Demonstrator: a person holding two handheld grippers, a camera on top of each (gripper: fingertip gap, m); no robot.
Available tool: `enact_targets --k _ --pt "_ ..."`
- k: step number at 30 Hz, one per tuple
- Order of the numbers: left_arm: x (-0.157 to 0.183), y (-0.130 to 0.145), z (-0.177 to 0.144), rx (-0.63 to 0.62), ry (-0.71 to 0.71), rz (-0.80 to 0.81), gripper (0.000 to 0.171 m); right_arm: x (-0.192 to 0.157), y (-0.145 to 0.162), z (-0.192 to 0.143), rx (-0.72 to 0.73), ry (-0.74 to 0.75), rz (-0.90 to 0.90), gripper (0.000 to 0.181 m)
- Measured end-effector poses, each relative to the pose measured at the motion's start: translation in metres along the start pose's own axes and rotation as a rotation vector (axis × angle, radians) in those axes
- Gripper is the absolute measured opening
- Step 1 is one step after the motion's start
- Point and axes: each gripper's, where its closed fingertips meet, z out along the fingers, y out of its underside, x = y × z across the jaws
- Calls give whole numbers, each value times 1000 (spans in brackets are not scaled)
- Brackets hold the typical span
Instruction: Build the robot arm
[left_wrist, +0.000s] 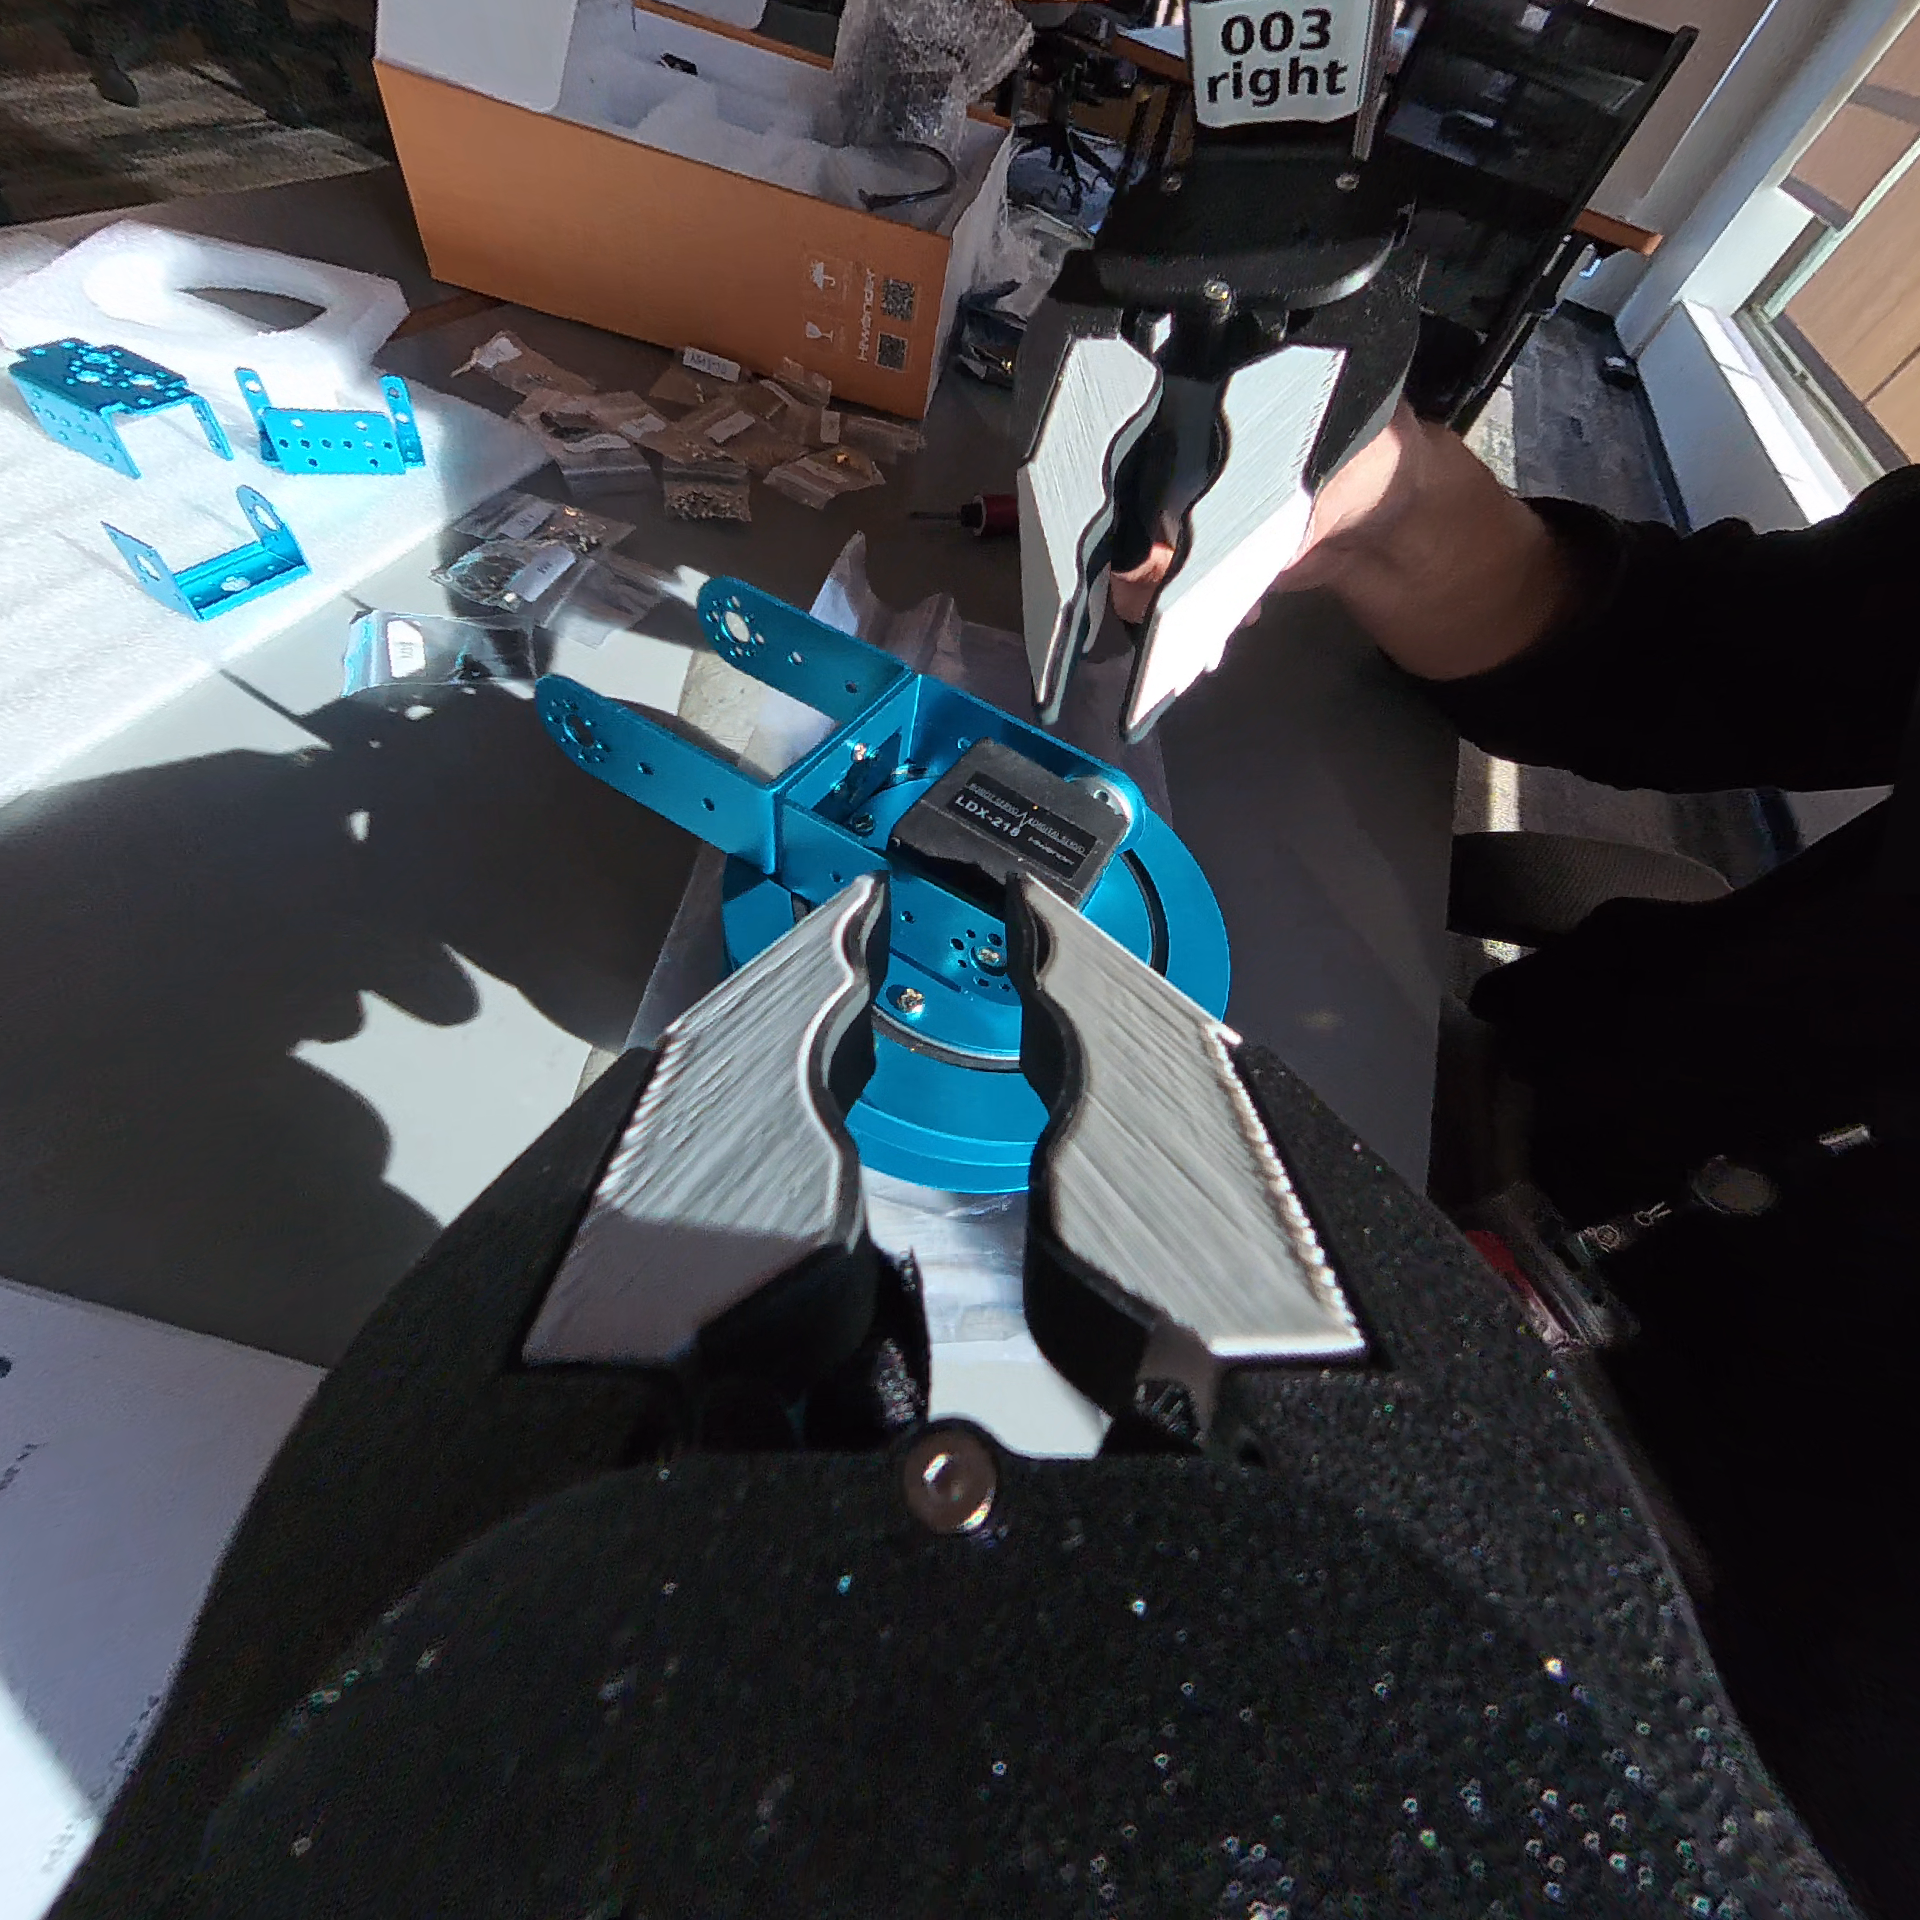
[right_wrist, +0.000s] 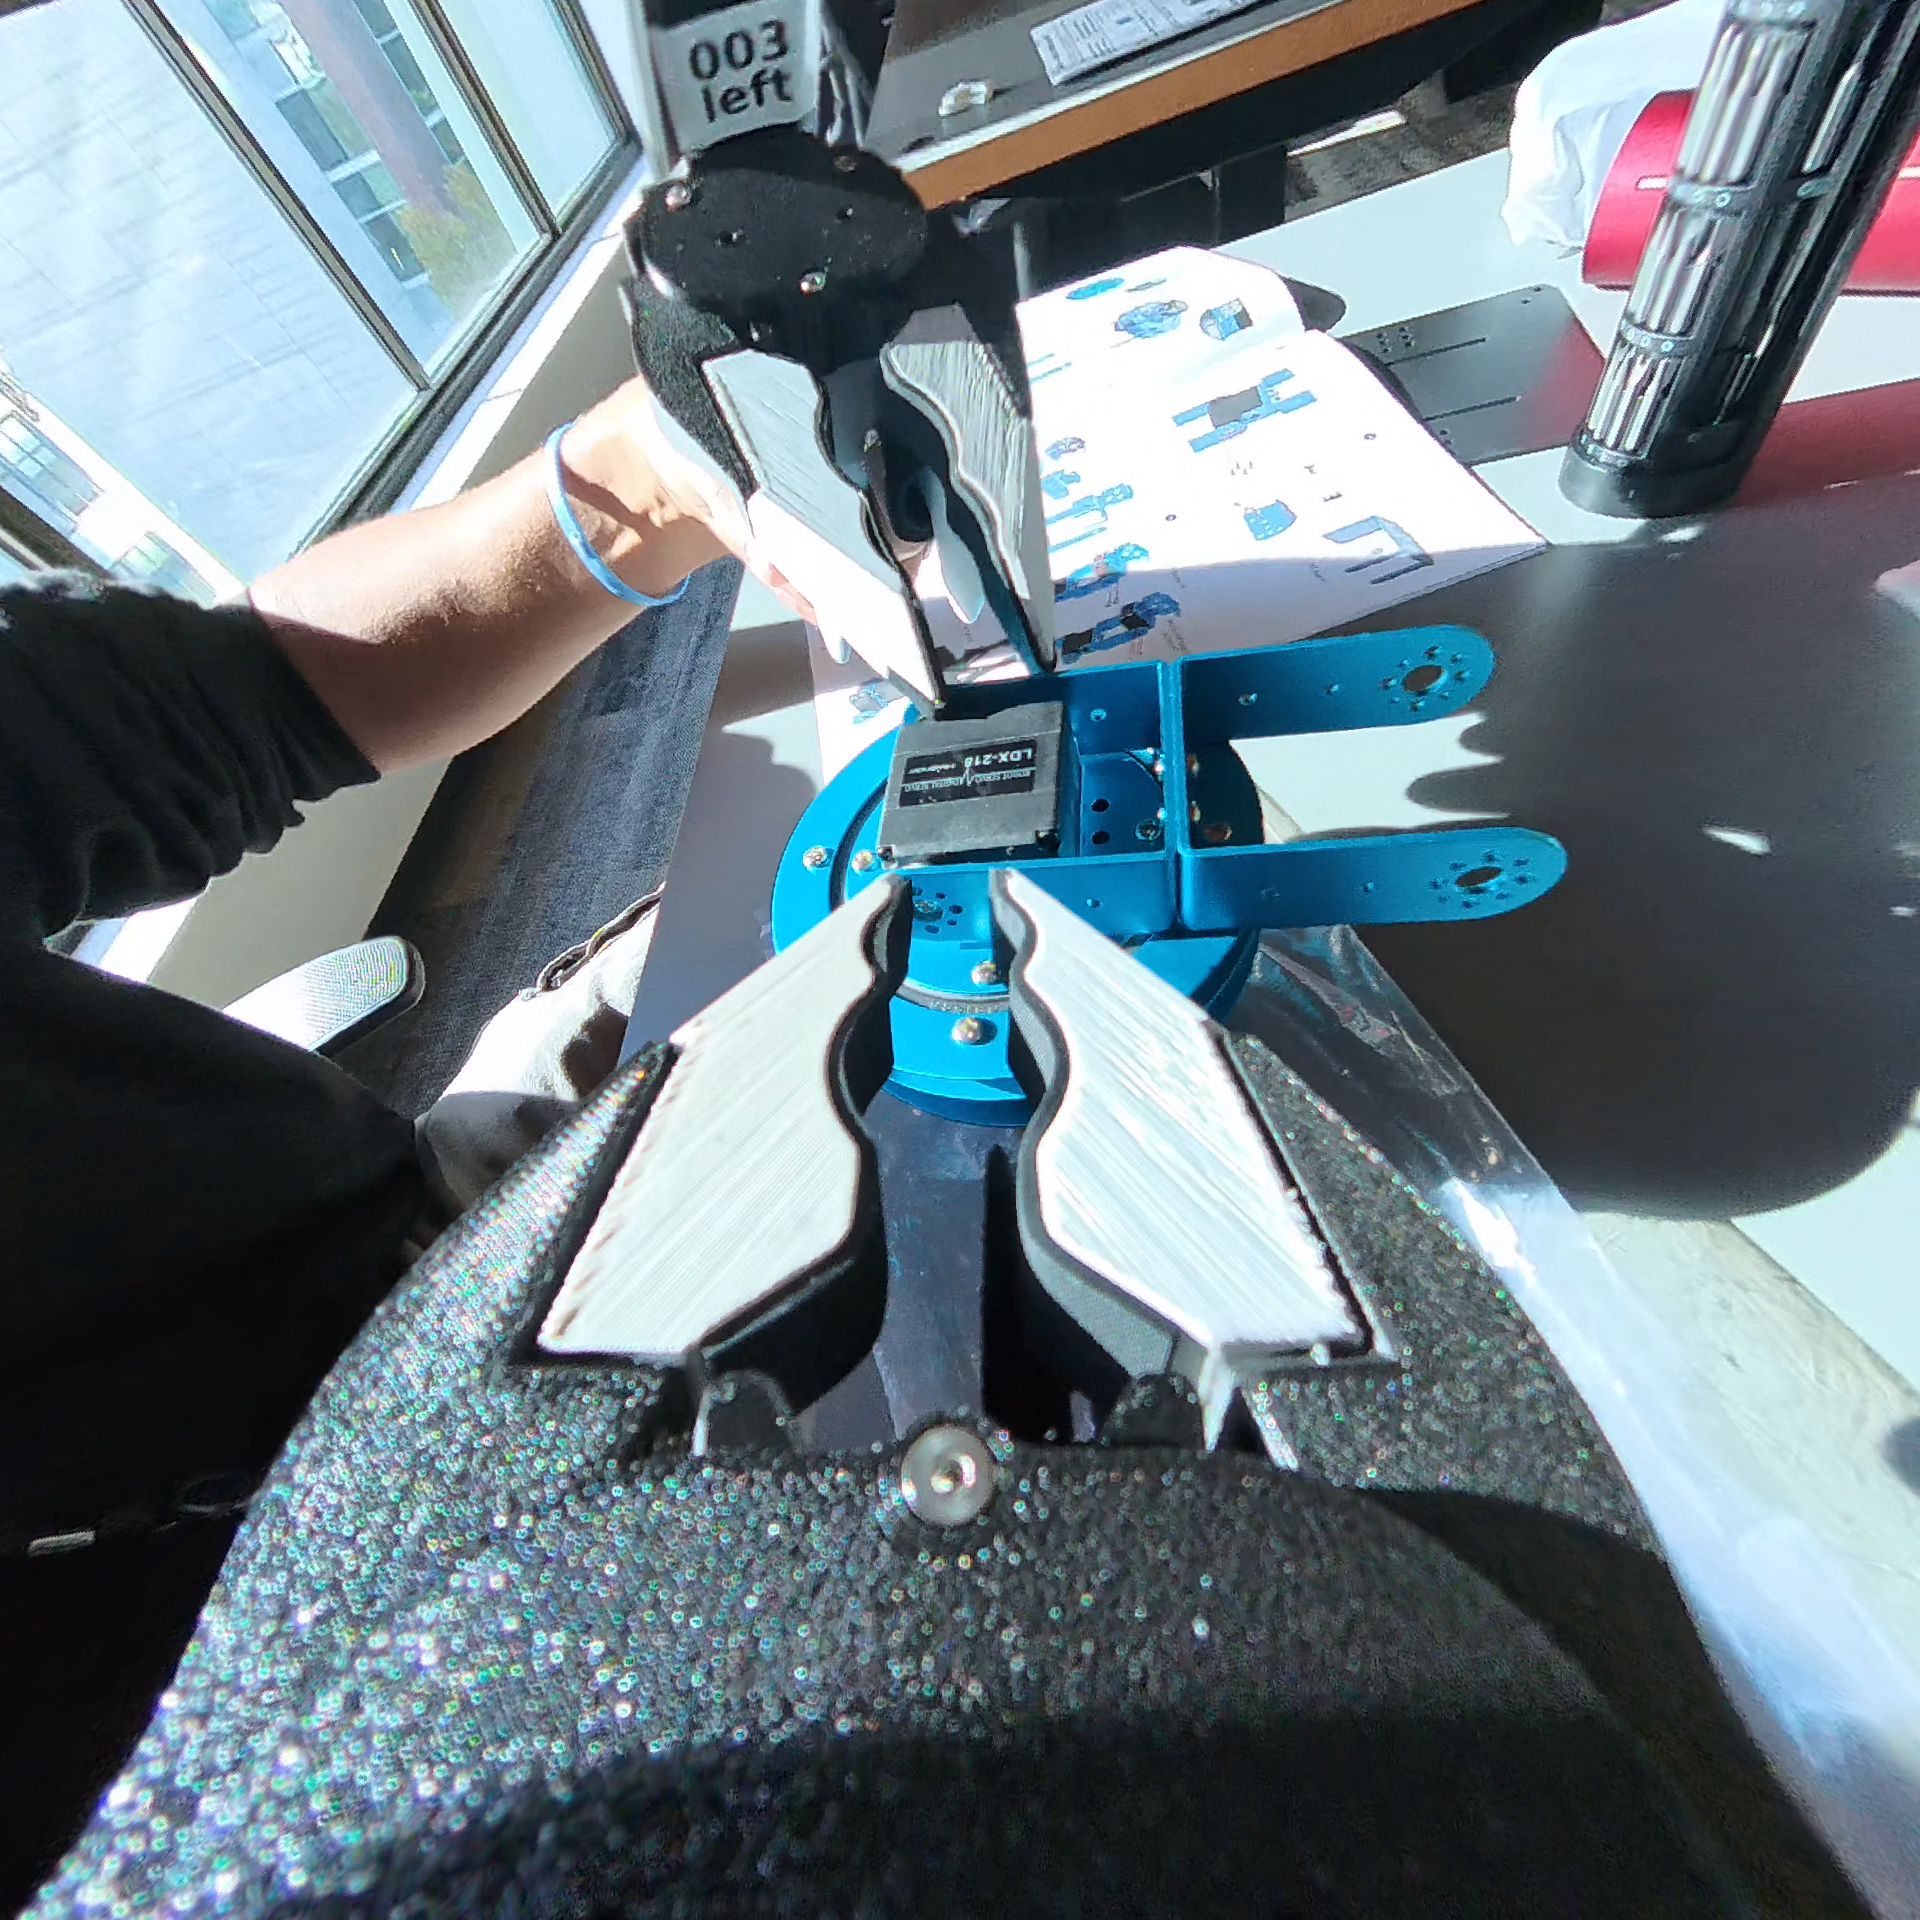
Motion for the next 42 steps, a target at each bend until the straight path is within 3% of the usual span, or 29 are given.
enact_targets --k 6,11,15,16,18,21,24,26,31,39,42 --pt "3 1 -11 99 -82 -25 27 3 21 0 -125 8 -21 16" --pt "8 7 -17 151 -116 -54 27 0 19 10 -107 23 -60 19" --pt "8 18 -33 163 -220 -87 29 3 26 -7 -148 28 -44 19" --pt "6 26 -39 147 -268 -99 30 9 32 -18 -177 60 -63 20" --pt "12 42 -42 115 -294 -128 42 23 61 -39 -293 117 -104 37" --pt "27 72 -26 1 -297 -157 60 33 108 -62 -430 148 -103 56" --pt "24 97 -12 -143 -369 -119 56 34 142 -71 -524 179 -128 56" --pt "20 104 -5 -210 -391 -115 35 25 143 -73 -506 169 -146 38" --pt "14 85 9 -236 -394 -69 22 11 151 -76 -535 209 -220 0" --pt "1 73 39 -333 -396 12 24 1 163 -97 -551 272 -167 0" --pt "10 89 39 -438 -345 30 26 -2 163 -103 -541 251 -171 22"
